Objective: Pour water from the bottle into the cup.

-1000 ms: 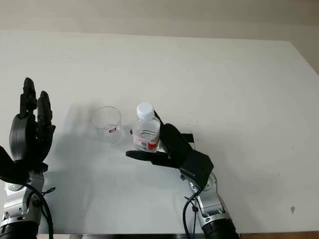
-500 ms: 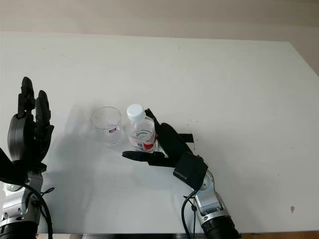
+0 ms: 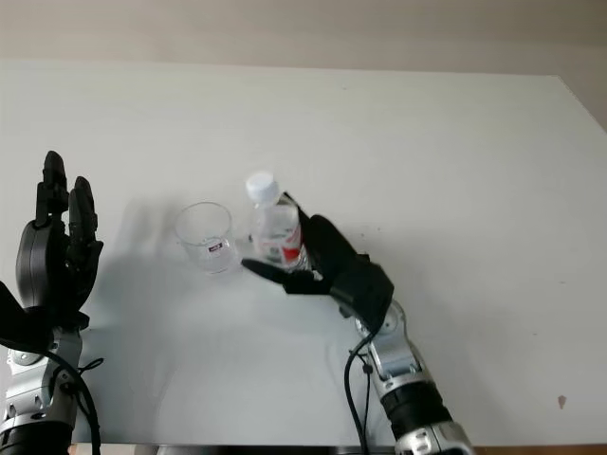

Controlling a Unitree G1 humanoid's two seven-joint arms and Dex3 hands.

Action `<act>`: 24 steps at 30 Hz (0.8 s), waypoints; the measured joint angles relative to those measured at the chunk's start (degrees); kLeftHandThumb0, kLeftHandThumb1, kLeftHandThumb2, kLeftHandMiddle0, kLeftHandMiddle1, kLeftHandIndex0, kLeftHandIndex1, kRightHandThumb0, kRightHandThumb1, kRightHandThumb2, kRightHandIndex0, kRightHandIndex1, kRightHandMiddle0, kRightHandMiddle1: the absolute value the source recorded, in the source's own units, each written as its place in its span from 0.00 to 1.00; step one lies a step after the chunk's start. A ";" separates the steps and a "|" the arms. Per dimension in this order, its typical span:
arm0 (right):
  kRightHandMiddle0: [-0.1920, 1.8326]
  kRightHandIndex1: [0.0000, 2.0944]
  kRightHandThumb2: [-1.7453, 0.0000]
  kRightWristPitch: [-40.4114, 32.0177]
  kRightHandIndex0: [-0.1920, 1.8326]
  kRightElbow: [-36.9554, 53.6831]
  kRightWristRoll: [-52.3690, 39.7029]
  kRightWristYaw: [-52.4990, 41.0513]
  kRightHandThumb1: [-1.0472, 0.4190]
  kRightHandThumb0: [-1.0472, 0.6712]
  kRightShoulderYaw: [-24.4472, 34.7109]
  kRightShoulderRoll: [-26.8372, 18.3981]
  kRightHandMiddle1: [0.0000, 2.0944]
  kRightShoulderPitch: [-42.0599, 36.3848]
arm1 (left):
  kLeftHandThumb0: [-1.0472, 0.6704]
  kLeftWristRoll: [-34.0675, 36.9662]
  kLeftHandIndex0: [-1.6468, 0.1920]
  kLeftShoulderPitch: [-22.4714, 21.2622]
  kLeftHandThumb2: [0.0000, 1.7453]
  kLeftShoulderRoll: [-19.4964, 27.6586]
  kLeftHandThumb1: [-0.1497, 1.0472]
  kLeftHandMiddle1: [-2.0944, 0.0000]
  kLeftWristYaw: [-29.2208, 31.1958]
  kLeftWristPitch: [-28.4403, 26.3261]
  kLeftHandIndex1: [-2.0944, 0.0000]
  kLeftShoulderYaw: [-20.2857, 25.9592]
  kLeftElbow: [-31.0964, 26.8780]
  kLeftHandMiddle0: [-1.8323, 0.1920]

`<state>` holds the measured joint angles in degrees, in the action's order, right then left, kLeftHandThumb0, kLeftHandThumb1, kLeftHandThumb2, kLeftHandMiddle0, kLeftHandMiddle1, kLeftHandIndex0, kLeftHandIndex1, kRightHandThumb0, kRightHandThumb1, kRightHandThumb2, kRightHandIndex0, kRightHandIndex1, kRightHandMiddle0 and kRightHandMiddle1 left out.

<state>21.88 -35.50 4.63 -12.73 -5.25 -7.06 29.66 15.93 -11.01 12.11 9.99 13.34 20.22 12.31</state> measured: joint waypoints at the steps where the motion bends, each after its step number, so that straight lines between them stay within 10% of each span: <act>1: 0.74 1.00 0.67 0.17 1.00 -1.59 0.60 1.39 0.00 0.37 0.74 -0.74 1.00 2.46 | 0.22 0.00 0.97 0.00 0.30 -0.02 1.00 0.97 -0.22 -0.08 0.97 0.00 -0.02 0.97; 5: 0.38 1.00 0.70 2.04 0.77 -8.24 3.97 6.58 0.00 0.40 1.73 -3.14 1.00 12.56 | 0.21 0.00 0.97 -0.02 0.30 -0.11 1.00 0.97 -0.51 -0.51 0.97 -0.27 -0.33 0.97; 12: 0.51 1.00 0.75 4.20 0.66 -21.54 9.79 11.28 0.00 0.43 -0.05 -5.20 1.00 25.61 | 0.21 0.00 0.98 -0.06 0.29 -0.13 1.00 0.97 -1.33 -1.83 0.97 -0.61 -1.91 0.97; 24: 0.43 1.00 0.80 8.71 0.59 -31.21 27.35 24.01 0.00 0.40 -12.32 -8.61 1.00 35.75 | 0.22 0.02 0.97 0.04 0.29 -0.34 1.00 0.97 -1.60 -2.07 0.97 -0.83 -2.49 0.96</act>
<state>30.59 -66.71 31.98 11.28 -17.56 -15.67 65.40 15.95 -10.96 11.76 8.39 11.27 19.39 9.82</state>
